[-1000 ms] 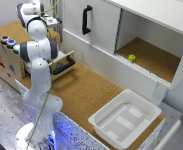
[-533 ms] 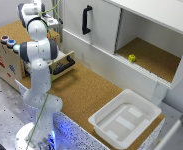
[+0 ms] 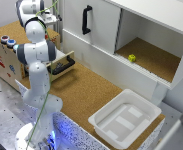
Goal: Slide the purple block into the drawer
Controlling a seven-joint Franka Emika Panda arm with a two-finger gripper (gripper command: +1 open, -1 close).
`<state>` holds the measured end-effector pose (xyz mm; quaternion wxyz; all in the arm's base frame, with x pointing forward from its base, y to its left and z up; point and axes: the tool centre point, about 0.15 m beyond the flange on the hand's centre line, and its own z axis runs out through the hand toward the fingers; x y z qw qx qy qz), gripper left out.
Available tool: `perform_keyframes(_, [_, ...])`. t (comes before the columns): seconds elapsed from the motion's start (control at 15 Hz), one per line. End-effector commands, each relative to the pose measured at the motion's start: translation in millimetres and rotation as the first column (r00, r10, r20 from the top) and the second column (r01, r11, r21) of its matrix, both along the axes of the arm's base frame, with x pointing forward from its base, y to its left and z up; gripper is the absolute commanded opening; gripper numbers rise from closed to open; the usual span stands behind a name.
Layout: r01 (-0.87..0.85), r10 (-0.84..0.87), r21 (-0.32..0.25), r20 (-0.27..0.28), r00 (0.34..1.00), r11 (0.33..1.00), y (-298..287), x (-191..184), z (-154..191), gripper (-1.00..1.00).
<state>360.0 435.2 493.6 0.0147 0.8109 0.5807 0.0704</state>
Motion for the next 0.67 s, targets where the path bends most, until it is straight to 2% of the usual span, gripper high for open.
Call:
perform_keyframes(0.0, [-0.109,0.108,0.005,0.024,0.994,0.994,38.3,27.3,-10.3,1.00])
perform_keyframes(0.2, [-0.158,0.158,0.000,0.016,0.987,0.987,75.8,36.7,-20.7,1.00])
perform_keyframes(0.47, [-0.120,0.120,0.006,-0.001,0.993,0.993,96.4,52.4,-37.8,1.00])
perform_keyframes(0.53, [-0.101,0.101,-0.006,0.019,0.995,0.995,98.0,58.8,-42.9,-1.00])
perform_keyframes(0.6, [-0.086,0.086,-0.012,0.013,0.996,0.996,96.5,64.4,-44.6,-1.00])
